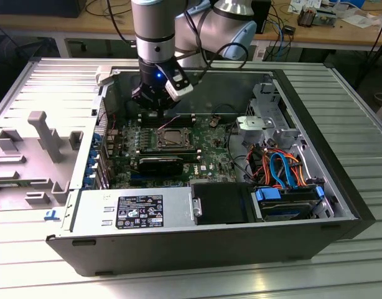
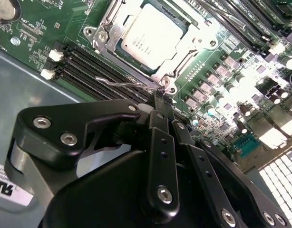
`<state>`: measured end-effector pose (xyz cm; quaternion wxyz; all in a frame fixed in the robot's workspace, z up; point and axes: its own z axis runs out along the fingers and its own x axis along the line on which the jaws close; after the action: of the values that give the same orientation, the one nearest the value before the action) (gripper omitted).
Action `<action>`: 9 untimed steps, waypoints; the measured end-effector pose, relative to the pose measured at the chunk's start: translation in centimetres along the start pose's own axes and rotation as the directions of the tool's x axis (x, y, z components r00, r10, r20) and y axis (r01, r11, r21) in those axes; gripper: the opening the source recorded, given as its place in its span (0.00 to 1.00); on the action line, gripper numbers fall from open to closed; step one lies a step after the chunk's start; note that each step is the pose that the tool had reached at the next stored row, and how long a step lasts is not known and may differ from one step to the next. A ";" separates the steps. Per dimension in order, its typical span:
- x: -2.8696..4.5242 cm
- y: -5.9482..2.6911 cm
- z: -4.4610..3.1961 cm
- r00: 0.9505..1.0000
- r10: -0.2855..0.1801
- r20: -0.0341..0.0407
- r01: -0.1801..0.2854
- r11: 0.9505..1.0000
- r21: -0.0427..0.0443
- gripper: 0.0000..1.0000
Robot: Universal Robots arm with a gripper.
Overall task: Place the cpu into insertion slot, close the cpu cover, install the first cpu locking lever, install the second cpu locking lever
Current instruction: 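Install the first cpu locking lever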
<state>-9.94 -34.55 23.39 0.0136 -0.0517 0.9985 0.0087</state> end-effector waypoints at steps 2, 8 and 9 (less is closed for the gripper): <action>0.01 0.00 0.24 1.000 0.000 0.000 0.000 1.000 0.000 0.11; -0.03 -0.03 1.37 1.000 0.000 0.000 0.000 1.000 0.000 0.11; -0.04 -0.03 1.56 1.000 0.000 0.000 0.000 1.000 0.000 0.11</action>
<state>-9.85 -34.55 21.83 0.0137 -0.0516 0.9985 0.0088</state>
